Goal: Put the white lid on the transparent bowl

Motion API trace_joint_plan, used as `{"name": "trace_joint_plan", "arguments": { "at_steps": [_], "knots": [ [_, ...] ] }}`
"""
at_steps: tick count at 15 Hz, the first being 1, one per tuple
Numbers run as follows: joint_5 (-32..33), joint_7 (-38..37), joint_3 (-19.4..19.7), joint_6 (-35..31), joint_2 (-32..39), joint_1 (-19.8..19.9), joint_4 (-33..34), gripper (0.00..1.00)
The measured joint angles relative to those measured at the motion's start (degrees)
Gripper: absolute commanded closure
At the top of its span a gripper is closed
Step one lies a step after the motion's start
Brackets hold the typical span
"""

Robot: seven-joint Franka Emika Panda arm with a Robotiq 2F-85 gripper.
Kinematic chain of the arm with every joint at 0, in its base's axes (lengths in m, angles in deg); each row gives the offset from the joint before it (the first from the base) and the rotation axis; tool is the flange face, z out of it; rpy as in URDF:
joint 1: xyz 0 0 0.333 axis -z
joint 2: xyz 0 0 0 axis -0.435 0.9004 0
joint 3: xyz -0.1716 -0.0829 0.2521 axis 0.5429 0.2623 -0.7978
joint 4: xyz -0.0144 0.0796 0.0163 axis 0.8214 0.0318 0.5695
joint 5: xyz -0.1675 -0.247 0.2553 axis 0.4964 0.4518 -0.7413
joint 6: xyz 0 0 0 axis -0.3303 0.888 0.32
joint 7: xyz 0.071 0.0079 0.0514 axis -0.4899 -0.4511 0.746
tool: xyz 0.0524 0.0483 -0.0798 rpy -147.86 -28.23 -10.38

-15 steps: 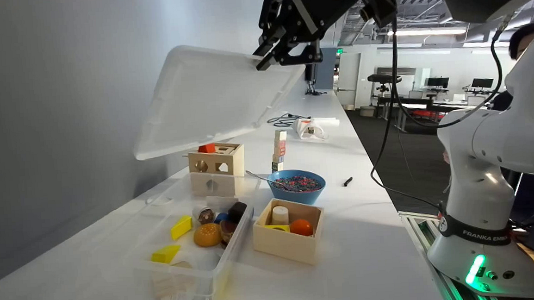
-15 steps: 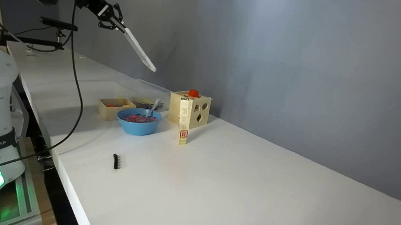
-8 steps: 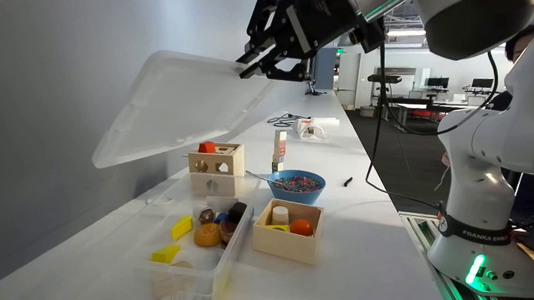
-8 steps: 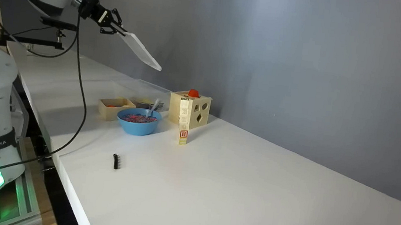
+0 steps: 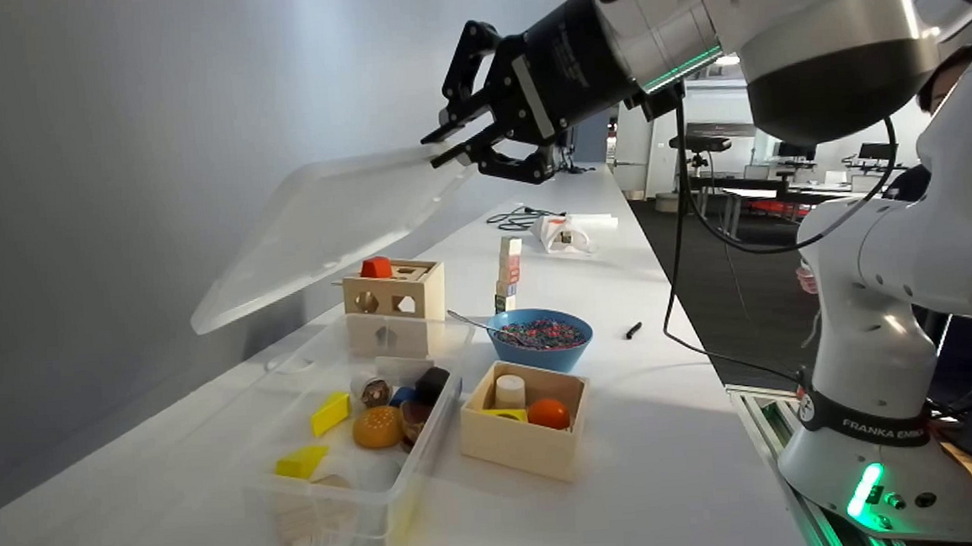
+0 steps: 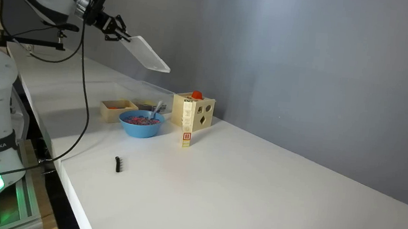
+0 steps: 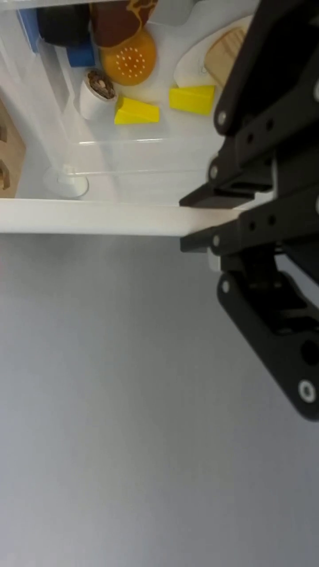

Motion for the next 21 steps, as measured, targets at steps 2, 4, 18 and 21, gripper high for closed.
{"name": "trace_joint_plan", "arguments": {
  "at_steps": [2, 4, 18, 21],
  "knots": [
    [0.4, -1.8, 0.0, 0.0, 0.2, 0.0, 0.0, 0.96],
    [1.7, -5.6, -0.3, 0.0, 0.5, 0.0, -0.2, 0.96],
    [21.3, -20.1, 2.8, -14.2, 1.2, 0.0, -5.9, 0.96],
    [21.3, -20.3, 2.8, -13.9, 1.2, -0.3, -5.9, 0.96]
  ]
}}
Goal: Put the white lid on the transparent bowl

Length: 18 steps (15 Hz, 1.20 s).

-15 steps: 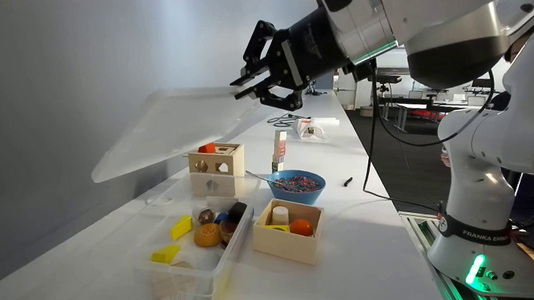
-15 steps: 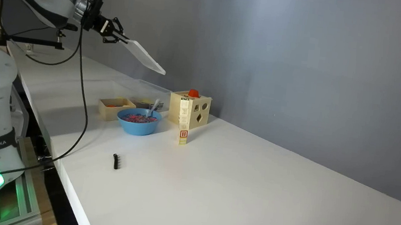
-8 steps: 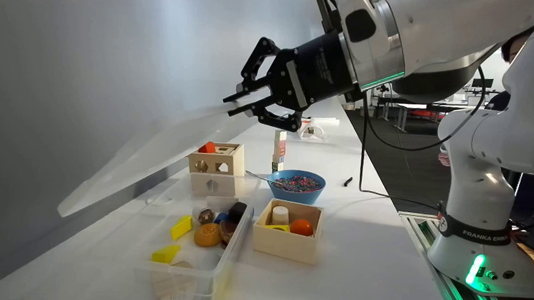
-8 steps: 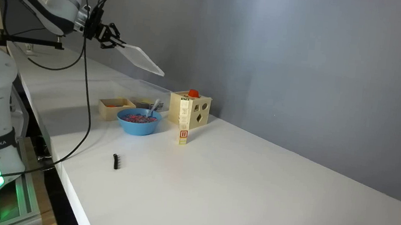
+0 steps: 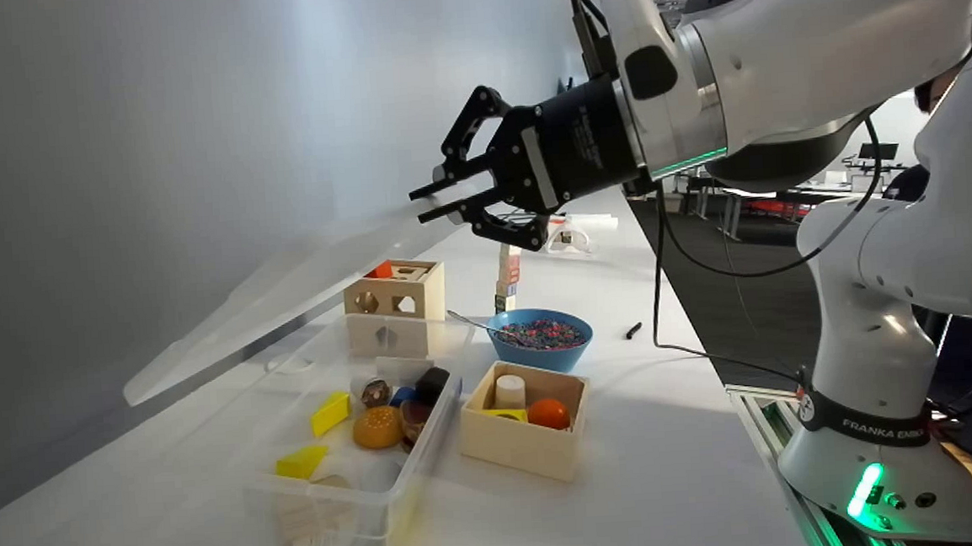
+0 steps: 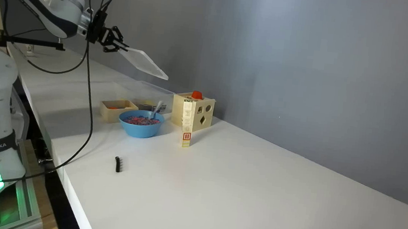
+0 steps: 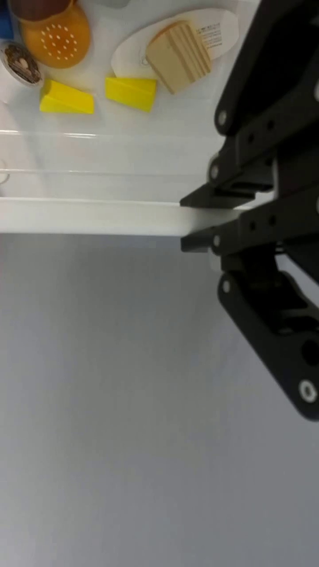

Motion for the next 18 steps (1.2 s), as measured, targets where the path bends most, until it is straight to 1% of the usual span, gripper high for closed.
{"name": "trace_joint_plan", "arguments": {
  "at_steps": [2, 3, 6, 8, 13, 18],
  "knots": [
    [0.8, -2.7, -0.1, 0.1, 0.0, -0.1, 0.0, 0.96],
    [2.3, -4.8, -0.1, 0.1, 0.0, 0.0, -0.1, 0.96],
    [8.2, -11.6, 0.0, 0.0, 0.0, 0.3, -1.6, 0.96],
    [12.2, -14.7, 0.3, 0.2, 0.0, 0.4, -2.9, 0.96],
    [22.3, -19.0, 1.5, 3.9, 1.1, -0.5, -5.8, 0.96],
    [27.0, -22.1, 2.5, 6.8, 4.3, -1.6, -7.0, 0.96]
  ]
}}
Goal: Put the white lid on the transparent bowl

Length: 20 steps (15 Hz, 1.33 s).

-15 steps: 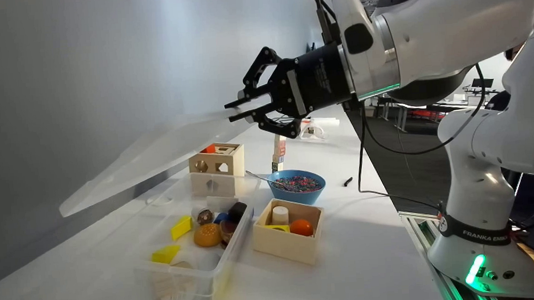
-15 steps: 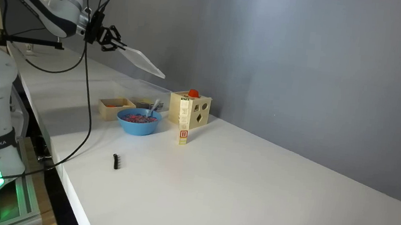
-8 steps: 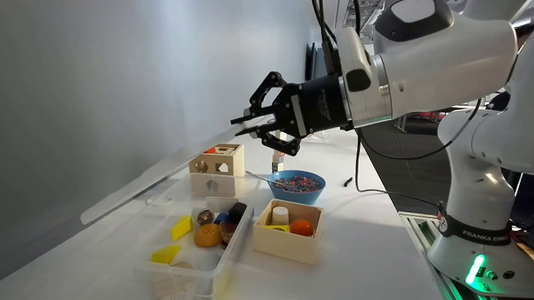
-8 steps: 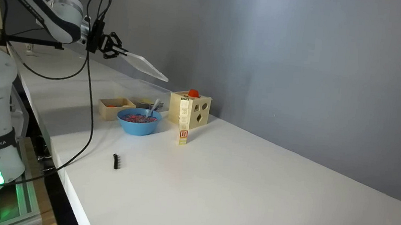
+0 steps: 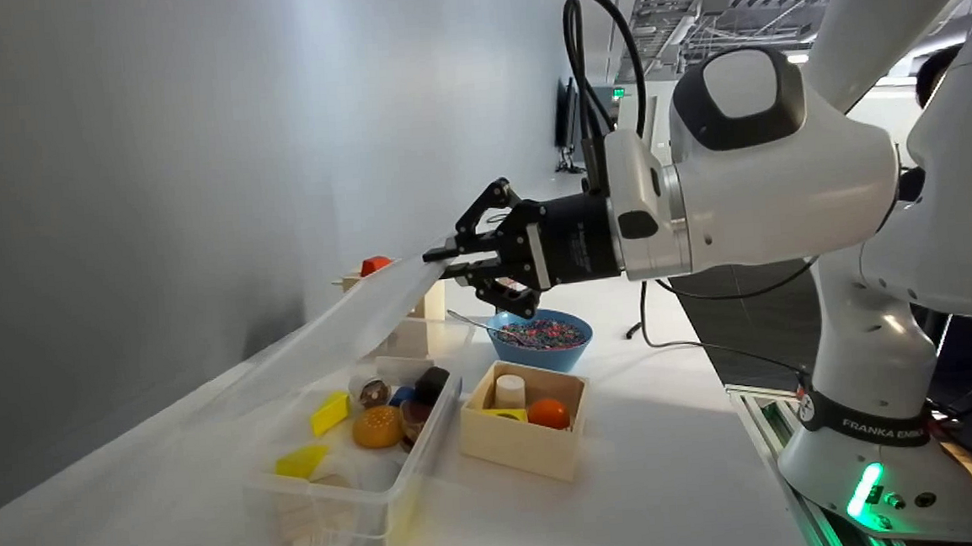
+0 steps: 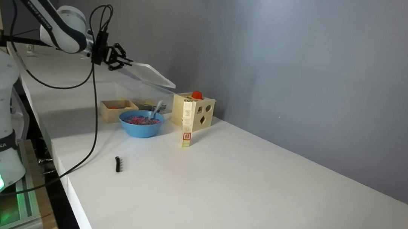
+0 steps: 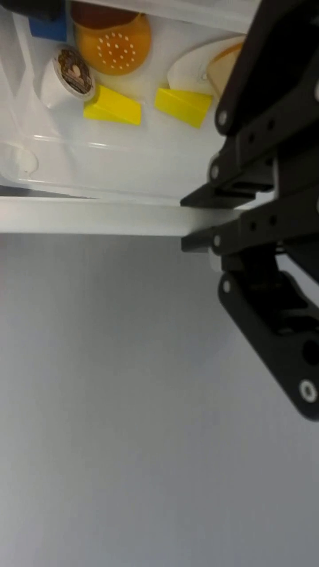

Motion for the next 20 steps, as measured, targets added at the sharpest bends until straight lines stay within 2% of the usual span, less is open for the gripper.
{"name": "trace_joint_plan", "arguments": {
  "at_steps": [9, 10, 11, 12, 20],
  "knots": [
    [2.2, -1.6, 0.2, 0.3, 4.7, -0.2, 0.0, 0.96],
    [2.2, -1.6, 0.2, 0.3, 4.9, -0.3, 0.0, 0.89],
    [2.2, -1.6, 0.2, 0.3, 5.0, -0.3, 0.0, 0.59],
    [2.2, -1.5, 0.2, 0.3, 5.1, -0.3, 0.0, 0.58],
    [2.2, -1.0, 0.2, -1.3, 7.0, -1.0, 0.0, 0.02]
  ]
}}
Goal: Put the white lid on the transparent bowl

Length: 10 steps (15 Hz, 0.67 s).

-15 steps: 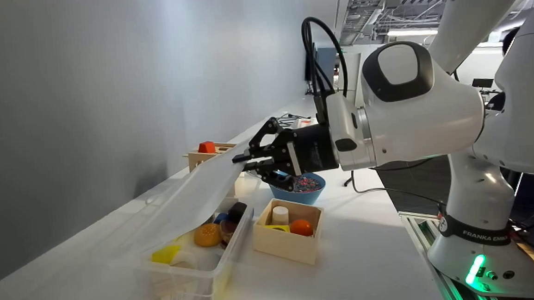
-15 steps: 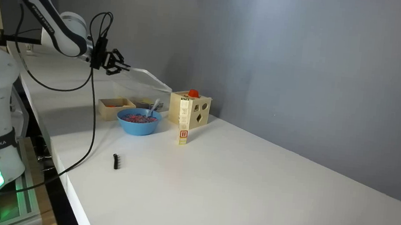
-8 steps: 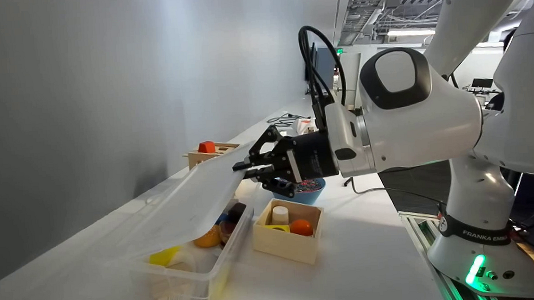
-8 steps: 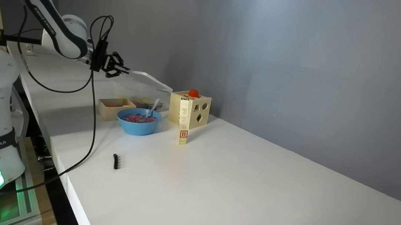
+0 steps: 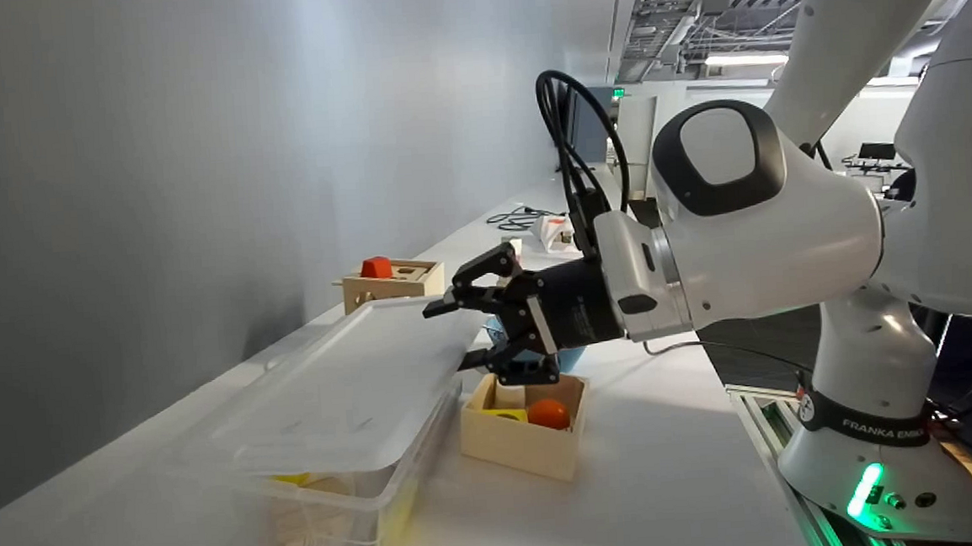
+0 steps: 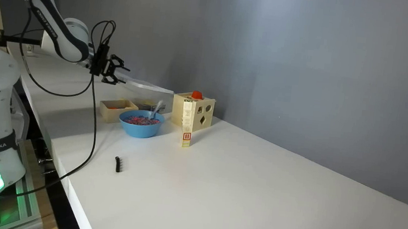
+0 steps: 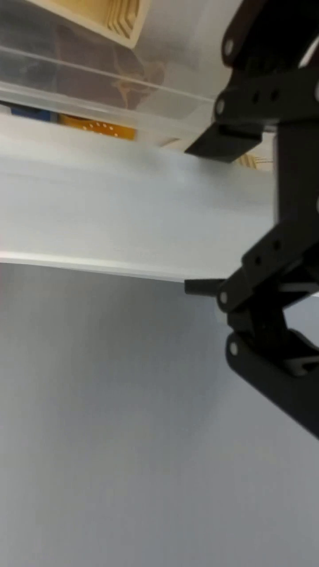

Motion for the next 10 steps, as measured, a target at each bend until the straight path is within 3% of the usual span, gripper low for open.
{"name": "trace_joint_plan", "arguments": {
  "at_steps": [6, 10],
  "knots": [
    [0.0, 0.0, 0.6, -7.9, 0.0, -0.1, 1.2, 0.0],
    [0.0, 0.1, 3.8, -12.8, 0.1, 0.6, 2.8, 0.0]
  ]
}}
